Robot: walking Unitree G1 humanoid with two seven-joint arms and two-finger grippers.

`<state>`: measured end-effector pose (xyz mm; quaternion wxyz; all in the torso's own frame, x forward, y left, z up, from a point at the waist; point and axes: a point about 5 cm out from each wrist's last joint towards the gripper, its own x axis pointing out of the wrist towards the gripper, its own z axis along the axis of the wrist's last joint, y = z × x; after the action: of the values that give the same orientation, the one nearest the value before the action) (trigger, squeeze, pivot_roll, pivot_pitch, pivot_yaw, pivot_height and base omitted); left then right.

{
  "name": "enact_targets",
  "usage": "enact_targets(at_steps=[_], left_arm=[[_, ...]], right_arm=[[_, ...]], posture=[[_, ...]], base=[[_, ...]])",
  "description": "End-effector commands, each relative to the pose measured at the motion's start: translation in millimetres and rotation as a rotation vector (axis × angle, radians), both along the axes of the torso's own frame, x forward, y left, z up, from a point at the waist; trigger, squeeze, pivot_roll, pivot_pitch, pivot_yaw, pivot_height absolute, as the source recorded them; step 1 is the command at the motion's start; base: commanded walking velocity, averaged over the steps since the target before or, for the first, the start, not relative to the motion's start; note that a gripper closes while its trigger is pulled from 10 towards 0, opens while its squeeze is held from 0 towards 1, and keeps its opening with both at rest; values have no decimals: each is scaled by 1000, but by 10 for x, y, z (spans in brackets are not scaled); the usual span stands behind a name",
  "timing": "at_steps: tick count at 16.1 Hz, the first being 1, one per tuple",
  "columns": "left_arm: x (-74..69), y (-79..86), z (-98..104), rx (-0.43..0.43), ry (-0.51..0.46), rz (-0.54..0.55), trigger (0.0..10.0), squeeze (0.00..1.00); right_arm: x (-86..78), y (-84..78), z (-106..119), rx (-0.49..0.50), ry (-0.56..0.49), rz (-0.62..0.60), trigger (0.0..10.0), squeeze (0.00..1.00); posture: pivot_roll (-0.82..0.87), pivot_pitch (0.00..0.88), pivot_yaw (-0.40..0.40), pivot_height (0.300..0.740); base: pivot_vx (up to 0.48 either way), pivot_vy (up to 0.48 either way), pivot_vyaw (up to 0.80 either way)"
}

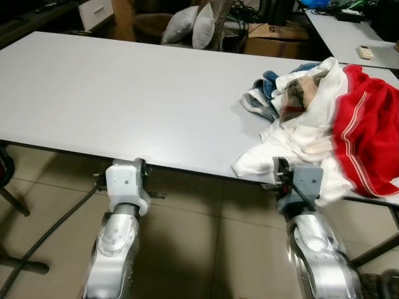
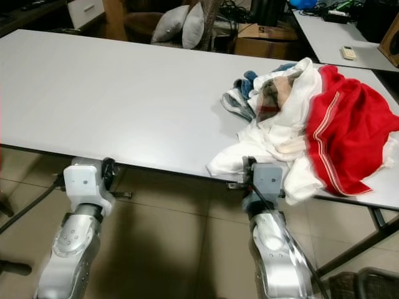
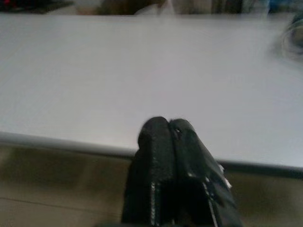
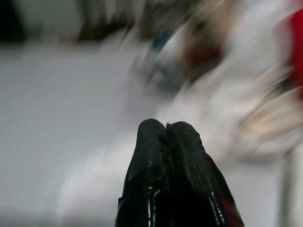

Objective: Hang hanger

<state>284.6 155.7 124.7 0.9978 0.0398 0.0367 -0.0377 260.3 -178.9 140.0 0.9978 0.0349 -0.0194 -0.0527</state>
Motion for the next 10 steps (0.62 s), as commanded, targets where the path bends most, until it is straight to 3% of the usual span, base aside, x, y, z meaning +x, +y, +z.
enact_targets(at_steps=[1,4,8,9,10], left_arm=[[44,22,285,-2,-73,-7,10000,0],[37,84,275,-5,-66,20,10000,0],[11,88,279,-52,12,26,10000,0],[-42,108,249,-32,11,33,10000,973],[-121,152,217,-37,10,57,10000,1000]], right_arm=[[-61,-135,67,46,8,-63,10000,0],[-78,-87,-9,48,31,-54,10000,0],[-58,-95,78,49,77,-28,10000,0],[-52,-30,106,17,63,63,10000,1000],[-14,136,162,-15,40,226,10000,1000]], posture=[[-168,37,197,740],[-160,22,195,740],[-161,15,184,740],[-141,20,138,740],[-128,30,98,740]], base=[[0,0,0],[0,0,0],[0,0,0],[0,0,0],[0,0,0]])
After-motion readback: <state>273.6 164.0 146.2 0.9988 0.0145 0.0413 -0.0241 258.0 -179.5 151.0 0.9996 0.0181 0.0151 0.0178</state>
